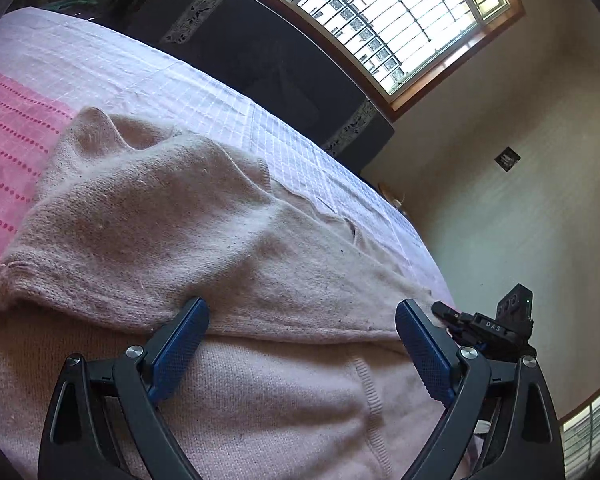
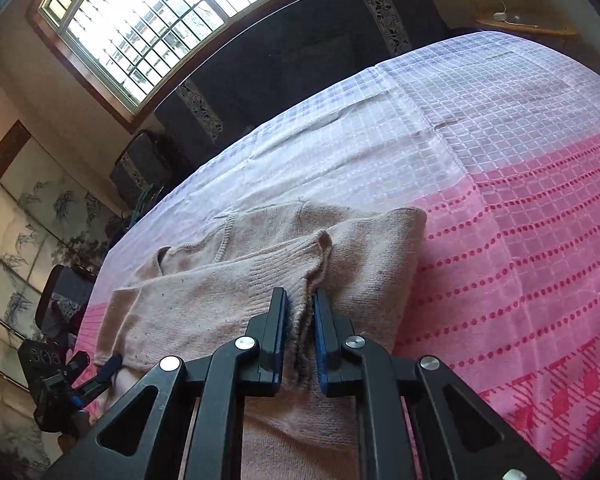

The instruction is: Fold small clothes

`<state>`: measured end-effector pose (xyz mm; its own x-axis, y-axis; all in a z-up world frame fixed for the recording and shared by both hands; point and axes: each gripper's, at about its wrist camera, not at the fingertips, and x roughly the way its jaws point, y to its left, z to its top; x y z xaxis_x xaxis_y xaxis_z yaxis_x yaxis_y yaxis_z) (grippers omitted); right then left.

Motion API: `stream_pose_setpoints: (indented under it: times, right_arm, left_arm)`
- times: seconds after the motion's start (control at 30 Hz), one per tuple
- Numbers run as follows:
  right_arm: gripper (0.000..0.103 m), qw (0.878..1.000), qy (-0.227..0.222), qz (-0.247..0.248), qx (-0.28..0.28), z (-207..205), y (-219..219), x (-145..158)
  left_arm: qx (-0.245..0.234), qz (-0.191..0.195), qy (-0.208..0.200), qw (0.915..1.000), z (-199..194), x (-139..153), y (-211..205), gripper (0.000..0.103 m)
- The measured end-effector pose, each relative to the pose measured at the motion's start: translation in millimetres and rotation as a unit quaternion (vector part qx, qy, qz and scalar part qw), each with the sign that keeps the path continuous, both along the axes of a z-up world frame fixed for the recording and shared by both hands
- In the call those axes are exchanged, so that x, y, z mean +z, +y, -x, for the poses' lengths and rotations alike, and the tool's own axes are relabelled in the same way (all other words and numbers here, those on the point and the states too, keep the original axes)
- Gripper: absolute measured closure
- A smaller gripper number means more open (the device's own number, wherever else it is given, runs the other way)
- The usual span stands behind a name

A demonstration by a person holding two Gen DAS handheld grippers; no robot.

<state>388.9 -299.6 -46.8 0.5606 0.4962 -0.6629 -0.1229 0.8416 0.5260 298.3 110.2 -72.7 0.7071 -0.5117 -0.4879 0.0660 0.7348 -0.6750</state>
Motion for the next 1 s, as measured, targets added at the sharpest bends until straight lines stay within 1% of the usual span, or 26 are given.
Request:
stream_pose_setpoints:
  times: [0.03, 0.1, 0.17, 0.23, 0.3, 0.37, 0.4, 0.43, 0.5, 0.53, 0.6, 0.63, 0.67, 0.7, 0.73, 0.8, 0.9, 1.0]
  right_arm:
    - [0.084, 1.000, 0.012, -0.005, 0.002, -1.4, -2.4, -3.0]
    - [0.084, 0.999, 0.042, -0.017, 0.006, -4.9, -8.7, -12.6]
    - [0.084, 0.999, 0.028, -0.025, -0.003, -1.7, -15.6, -9.3]
    - [0.084, 0.999, 0.014, -0.045, 0.003, 2.7, -16.9, -1.0]
    - [0.084, 0.997, 0.023, -0.067, 0.011, 7.8, -13.1, 4.3]
    - [0.083, 0.997, 0.036, -0.069, 0.015, 15.7, -6.6, 4.6]
    - [0.080, 0.996, 0.047, -0.068, 0.018, 19.3, -2.6, 1.7]
    - [0.078, 0.996, 0.063, -0.068, 0.015, 21.5, -0.1, -3.6]
    - [0.078, 0.993, 0.091, -0.079, 0.005, 24.7, 1.0, -13.7]
    - [0.077, 0.992, 0.092, -0.083, 0.001, 27.7, 0.6, -14.8]
    - [0.076, 0.994, 0.089, -0.062, -0.013, 29.7, 0.2, -14.0]
    - [0.076, 0.994, 0.096, -0.055, -0.025, 28.4, -2.7, -16.3]
    - [0.076, 0.992, 0.104, -0.065, -0.034, 26.8, -7.0, -19.6]
    - [0.076, 0.989, 0.112, -0.085, -0.040, 25.2, -11.3, -22.9]
    - [0.074, 0.988, 0.116, -0.099, -0.040, 23.8, -12.9, -24.4]
    - [0.072, 0.988, 0.104, -0.108, -0.035, 22.1, -11.8, -23.0]
    - [0.071, 0.989, 0.096, -0.109, -0.034, 15.7, -8.6, -20.8]
    - [0.071, 0.991, 0.077, -0.108, -0.021, 12.5, -1.5, -12.1]
  left_arm:
    - [0.000, -0.001, 0.000, 1.0000, -0.7, 0.0, -0.4, 0.009]
    - [0.000, -0.003, 0.001, 1.0000, -0.6, -0.1, -0.6, 0.009]
    - [0.000, -0.003, 0.001, 1.0000, -1.7, -0.3, -1.3, 0.009]
    - [0.000, -0.004, 0.001, 1.0000, -2.1, -0.5, -1.6, 0.009]
    - [0.000, -0.006, 0.001, 1.0000, -3.0, -0.9, -2.4, 0.008]
    - [-0.001, -0.006, 0.001, 1.0000, -3.5, -1.7, -1.7, 0.008]
    - [-0.001, -0.006, 0.001, 1.0000, -3.7, -1.8, -1.8, 0.008]
    - [-0.001, -0.006, 0.001, 1.0000, -3.5, -1.7, -1.9, 0.008]
    - [-0.001, -0.007, 0.001, 1.0000, -3.7, -1.8, -1.6, 0.008]
    - [-0.001, -0.006, 0.001, 1.0000, -3.8, -1.8, -1.4, 0.008]
    - [-0.001, -0.007, 0.001, 1.0000, -3.9, -2.0, -1.6, 0.008]
    - [-0.002, -0.008, 0.001, 1.0000, -3.9, -1.9, -1.4, 0.008]
    - [-0.002, -0.008, 0.001, 1.0000, -4.1, -2.1, -1.2, 0.008]
    - [-0.002, -0.008, 0.001, 1.0000, -4.2, -2.2, -0.8, 0.008]
    - [-0.002, -0.008, 0.001, 1.0000, -4.1, -2.0, -1.2, 0.007]
    - [-0.002, -0.009, 0.001, 1.0000, -4.2, -2.3, -1.2, 0.007]
    - [-0.003, -0.009, 0.001, 1.0000, -3.9, -2.1, -0.6, 0.007]
    - [-0.002, -0.010, 0.001, 1.0000, -4.0, -2.1, -0.8, 0.007]
